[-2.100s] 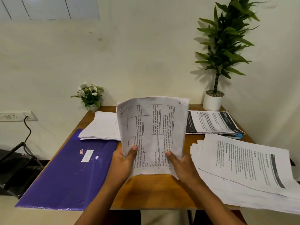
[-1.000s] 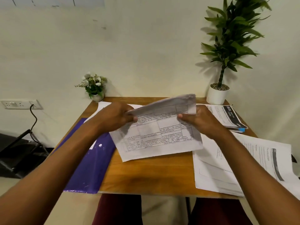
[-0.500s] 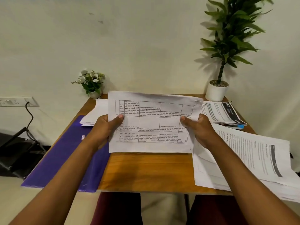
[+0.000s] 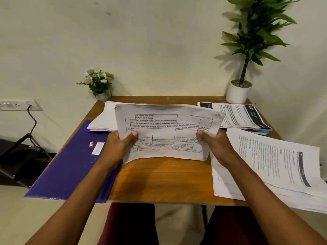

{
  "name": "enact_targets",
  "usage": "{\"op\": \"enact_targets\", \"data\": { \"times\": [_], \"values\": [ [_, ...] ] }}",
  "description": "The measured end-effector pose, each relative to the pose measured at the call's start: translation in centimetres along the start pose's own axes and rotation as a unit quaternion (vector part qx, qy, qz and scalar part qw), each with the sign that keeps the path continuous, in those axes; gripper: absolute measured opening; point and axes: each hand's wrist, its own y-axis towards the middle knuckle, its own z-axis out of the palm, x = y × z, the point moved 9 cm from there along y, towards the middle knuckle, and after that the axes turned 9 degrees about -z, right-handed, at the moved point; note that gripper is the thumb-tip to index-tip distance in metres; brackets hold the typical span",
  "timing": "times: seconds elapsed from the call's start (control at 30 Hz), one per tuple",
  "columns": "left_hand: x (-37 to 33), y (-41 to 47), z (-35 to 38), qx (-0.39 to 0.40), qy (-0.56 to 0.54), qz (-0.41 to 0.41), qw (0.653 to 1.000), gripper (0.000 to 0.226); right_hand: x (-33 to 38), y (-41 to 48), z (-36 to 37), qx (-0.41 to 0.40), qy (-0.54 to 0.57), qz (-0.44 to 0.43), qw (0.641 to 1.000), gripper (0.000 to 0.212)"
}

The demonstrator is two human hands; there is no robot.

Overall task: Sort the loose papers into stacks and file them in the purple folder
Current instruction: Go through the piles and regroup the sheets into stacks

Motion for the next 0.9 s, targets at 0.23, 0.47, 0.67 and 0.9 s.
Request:
{"op": "enact_targets", "data": {
  "times": [0.23,0.47,0.67,0.9],
  "values": [
    [0.6,-0.3,-0.1,0.002,-0.02,0.001,1.0,0.023,1.0,0.0,0.5,0.016,-0.016,-0.024,0.999,0.019],
    [-0.8,0.0,-0.6,-0.001,-0.052,0.022,0.998,0.023,2.6,0.9,0.7,0.031,-0.031,-0.052,0.998,0.023],
    [2.6,0.0,-0.2,0.019,-0.044,-0.023,0.999,0.032,-0.5,0.2,1.0,0.058,-0.049,-0.017,0.997,0.025],
    [1.6,-0.2,-0.3,0.008,-0.037,-0.01,0.999,0.024,-0.6,0.1,0.6,0.051,-0.047,-0.01,0.998,0.022]
  ]
}}
